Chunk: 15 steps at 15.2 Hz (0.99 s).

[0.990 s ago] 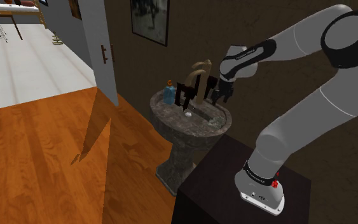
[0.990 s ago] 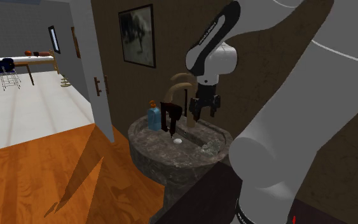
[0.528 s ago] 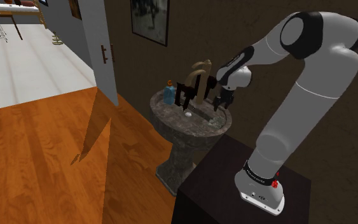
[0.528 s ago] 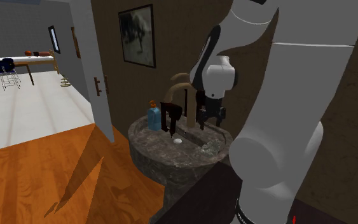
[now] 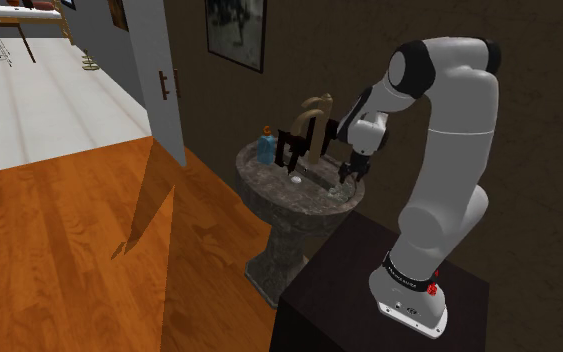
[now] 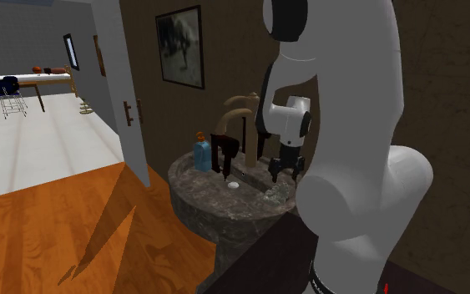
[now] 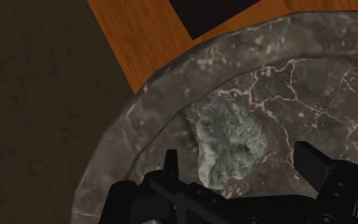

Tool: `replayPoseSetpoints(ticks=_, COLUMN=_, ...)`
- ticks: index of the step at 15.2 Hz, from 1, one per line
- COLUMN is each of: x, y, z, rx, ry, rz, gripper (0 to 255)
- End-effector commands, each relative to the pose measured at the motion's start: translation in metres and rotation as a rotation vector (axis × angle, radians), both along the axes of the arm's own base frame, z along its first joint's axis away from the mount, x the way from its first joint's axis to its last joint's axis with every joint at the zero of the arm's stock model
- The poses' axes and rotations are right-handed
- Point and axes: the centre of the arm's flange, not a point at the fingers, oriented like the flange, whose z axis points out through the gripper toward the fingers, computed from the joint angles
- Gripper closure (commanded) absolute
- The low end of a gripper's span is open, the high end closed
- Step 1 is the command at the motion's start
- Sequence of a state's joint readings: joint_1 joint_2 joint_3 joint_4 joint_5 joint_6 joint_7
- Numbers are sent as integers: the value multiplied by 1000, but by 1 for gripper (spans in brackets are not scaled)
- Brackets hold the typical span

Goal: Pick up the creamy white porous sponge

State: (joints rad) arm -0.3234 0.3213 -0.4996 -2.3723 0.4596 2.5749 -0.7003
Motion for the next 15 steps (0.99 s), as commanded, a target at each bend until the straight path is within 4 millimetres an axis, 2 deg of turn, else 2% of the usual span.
replayPoseSetpoints(ticks=1, x=-2, y=-8, z=-16, rx=5, ry=-2, rz=-10, gripper=0)
replayPoseSetpoints(ticks=7, x=-2, y=-8, z=-47, rx=5, ry=-2, rz=-10, gripper=0)
replayPoseSetpoints(ticks=9, x=-2, y=-8, z=-50, rx=5, ry=-2, rz=-10, gripper=0)
replayPoseSetpoints(ticks=10, x=-2, y=-9, z=-50, rx=5, ry=-2, rz=-10, gripper=255)
replayPoseSetpoints(ticks=15, x=-2, y=-9, z=-50, rx=5, ry=-2, rz=-10, gripper=255)
